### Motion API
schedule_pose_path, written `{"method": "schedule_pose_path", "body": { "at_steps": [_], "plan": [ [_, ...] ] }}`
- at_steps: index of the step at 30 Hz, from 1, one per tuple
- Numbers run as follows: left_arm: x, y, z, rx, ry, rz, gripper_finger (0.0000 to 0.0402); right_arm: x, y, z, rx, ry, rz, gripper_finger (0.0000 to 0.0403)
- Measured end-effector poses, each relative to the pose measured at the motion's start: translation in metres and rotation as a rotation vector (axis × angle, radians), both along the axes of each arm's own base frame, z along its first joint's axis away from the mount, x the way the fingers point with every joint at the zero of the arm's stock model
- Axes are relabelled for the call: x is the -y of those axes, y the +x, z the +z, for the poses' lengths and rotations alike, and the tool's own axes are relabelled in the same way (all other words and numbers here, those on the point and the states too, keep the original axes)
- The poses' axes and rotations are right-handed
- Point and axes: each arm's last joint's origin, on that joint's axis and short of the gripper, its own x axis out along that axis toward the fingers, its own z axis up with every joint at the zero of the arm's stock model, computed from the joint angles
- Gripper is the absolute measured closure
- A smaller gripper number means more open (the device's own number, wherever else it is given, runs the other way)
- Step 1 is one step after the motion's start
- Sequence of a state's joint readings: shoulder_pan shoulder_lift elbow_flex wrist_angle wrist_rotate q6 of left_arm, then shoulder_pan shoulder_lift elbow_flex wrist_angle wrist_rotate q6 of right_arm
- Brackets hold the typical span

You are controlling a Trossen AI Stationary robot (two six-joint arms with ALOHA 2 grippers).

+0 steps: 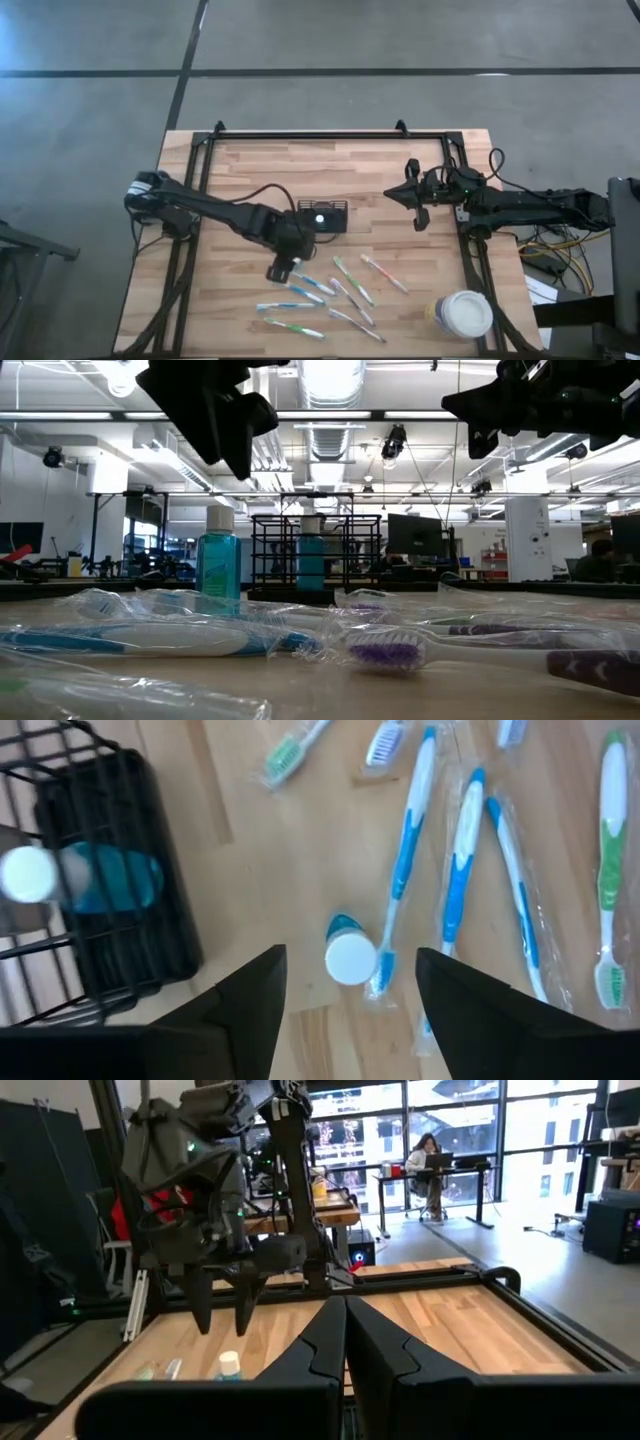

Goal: Pick & Place toothbrushing station
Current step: Put the blue mouthwash into the black mesh organizer

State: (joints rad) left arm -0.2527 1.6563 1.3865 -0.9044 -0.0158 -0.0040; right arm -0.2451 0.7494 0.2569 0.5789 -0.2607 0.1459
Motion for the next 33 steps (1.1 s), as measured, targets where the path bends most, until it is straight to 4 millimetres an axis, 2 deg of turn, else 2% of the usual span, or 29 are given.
{"method": "schedule_pose_path", "body": {
  "at_steps": [14, 33],
  "plan": [
    [0.007, 0.011, -0.025, -0.073, 0.011, -0.001, 0.0177, 0.000, 0.000, 0.000, -0.005, 0.001, 0.000, 0.0394],
    [0.008, 0.014, -0.032, -0.097, -0.001, 0.004, 0.0178, 0.000, 0.000, -0.001, -0.006, 0.001, 0.000, 0.0394]
  ]
}}
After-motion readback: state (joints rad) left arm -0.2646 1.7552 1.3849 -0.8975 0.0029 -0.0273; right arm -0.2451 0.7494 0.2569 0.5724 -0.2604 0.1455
